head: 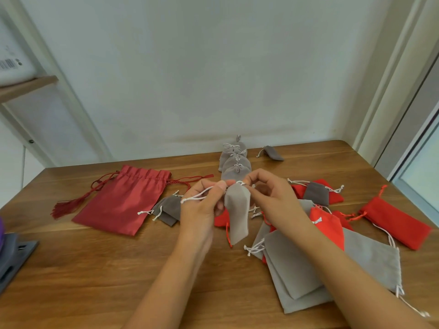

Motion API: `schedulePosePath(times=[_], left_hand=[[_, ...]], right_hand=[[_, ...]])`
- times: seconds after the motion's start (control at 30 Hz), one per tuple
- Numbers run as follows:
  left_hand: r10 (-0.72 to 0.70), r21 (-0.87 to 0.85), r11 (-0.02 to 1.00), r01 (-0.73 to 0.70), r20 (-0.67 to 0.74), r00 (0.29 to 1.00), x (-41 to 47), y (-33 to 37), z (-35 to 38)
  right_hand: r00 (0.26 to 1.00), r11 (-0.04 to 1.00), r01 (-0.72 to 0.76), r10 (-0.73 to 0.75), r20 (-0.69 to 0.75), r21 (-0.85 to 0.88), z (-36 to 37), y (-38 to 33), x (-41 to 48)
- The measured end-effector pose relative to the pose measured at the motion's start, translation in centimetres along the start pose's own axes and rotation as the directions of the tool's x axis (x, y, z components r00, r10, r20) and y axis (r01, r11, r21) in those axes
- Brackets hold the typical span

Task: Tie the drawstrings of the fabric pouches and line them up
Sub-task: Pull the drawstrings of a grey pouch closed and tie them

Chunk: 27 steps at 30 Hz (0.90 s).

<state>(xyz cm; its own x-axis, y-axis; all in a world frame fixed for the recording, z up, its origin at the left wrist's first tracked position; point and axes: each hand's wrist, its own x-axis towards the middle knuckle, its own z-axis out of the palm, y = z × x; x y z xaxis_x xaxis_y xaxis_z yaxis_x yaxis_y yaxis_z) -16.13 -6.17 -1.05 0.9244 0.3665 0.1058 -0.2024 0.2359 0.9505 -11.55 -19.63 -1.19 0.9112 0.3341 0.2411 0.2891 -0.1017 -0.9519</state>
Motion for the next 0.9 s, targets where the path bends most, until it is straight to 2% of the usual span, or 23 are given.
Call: schedulePosePath(times=[0.1,0.2,0.3,0.4,0.47,0.57,0.63,0.73,0.83,0.9], left_hand=[[-0.102,-0.075,0.992,0.106,0.054,0.993,0.2,0.3,-0.3],[-0.247,-0.001,0.968,0.249,0.124,0.961,0.6,0.2,-0.7],[-0.369,0.086,0.929,0.359,0.171,0.914,0.9,0.2,-1.2],[-0.402,0.147,0.914,0.377,0.215,0.890,1.1,0.6,-1.6],[-0.409,0.224,0.906,0.358,0.255,0.876,1.1,1.1,-1.8],[-0.400,0.415,0.871,0.264,0.286,0.871,1.3,1.6,-2.7],[-0.388,0.504,0.839,0.206,0.288,0.876,1.5,1.8,-3.2],[-0.352,0.578,0.809,0.105,0.333,0.875,1.3,1.8,-3.4],[-0.299,0.559,0.829,0.009,0.430,0.852,1.1,1.7,-3.1],[-0.264,0.562,0.827,-0.016,0.413,0.872,1.1,1.6,-3.1]], right_hand=[[0.997,0.997,0.074,-0.073,0.017,-0.018,-0.1,0.2,-0.1],[0.975,0.969,0.221,-0.218,0.038,-0.109,-0.2,0.2,-0.2],[0.900,0.853,0.435,-0.418,0.119,-0.289,-0.3,0.3,-0.3],[0.845,0.750,0.524,-0.516,0.140,-0.403,-0.1,0.6,-0.3],[0.851,0.753,0.514,-0.507,0.137,-0.410,0.1,0.7,-0.4],[0.916,0.847,0.397,-0.342,0.210,-0.354,0.6,0.9,-0.8],[0.928,0.843,0.355,-0.263,0.265,-0.405,0.8,1.3,-0.9],[0.933,0.818,0.338,-0.229,0.277,-0.466,0.9,1.4,-0.7],[0.942,0.833,0.318,-0.224,0.249,-0.453,0.7,1.3,-0.6],[0.941,0.831,0.326,-0.238,0.241,-0.451,0.7,1.3,-0.6]])
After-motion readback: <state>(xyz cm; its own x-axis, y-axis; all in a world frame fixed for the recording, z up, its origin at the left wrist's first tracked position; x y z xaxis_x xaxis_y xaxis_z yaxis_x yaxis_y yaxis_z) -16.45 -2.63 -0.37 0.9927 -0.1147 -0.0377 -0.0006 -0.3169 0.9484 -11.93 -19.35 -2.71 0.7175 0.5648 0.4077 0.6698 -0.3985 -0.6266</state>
